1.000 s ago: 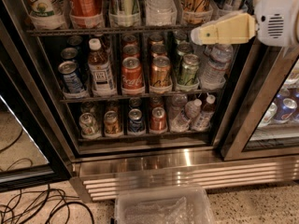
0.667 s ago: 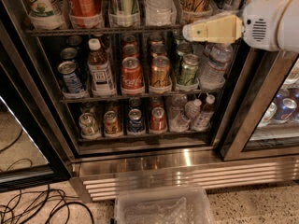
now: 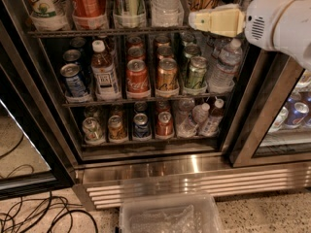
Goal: Pick redbull can from top shelf of fridge
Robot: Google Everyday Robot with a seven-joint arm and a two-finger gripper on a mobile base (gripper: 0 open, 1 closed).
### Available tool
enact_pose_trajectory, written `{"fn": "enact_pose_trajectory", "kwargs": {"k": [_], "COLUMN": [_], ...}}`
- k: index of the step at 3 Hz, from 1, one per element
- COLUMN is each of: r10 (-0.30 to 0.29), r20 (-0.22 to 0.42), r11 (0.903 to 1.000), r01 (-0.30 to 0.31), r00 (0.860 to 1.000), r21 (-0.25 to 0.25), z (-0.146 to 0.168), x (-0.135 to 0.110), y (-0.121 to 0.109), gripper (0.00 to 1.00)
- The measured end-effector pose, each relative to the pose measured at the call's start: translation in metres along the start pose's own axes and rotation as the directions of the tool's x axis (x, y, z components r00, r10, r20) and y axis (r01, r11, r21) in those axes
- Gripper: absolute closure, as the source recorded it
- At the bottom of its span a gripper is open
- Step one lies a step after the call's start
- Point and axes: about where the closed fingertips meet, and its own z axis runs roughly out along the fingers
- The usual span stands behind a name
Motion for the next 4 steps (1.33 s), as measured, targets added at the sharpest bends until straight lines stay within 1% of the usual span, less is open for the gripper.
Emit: {"fn": "enact_pose_trajectory", "kwargs": {"k": [1,2,3,4], "r10": [-0.001,0.011,0.027,0.030], "r20": [0.000,0.006,0.005,0.006], "r11": [1.0000,0.9998,0.9982,0.9951], "r01": [0.001,-0.011,-0.027,-0.030], "r00": [1.000,1.000,1.000,1.000], "r21": [-0.001,0.019,0.054,0.094], "z": [0.000,0.002,0.005,0.006], "x": [0.000,0.001,0.009,0.018], "y": [0.000,-0.003,-0.009,-0.017], "gripper": [0.00,0.00,0.05,0.10]}}
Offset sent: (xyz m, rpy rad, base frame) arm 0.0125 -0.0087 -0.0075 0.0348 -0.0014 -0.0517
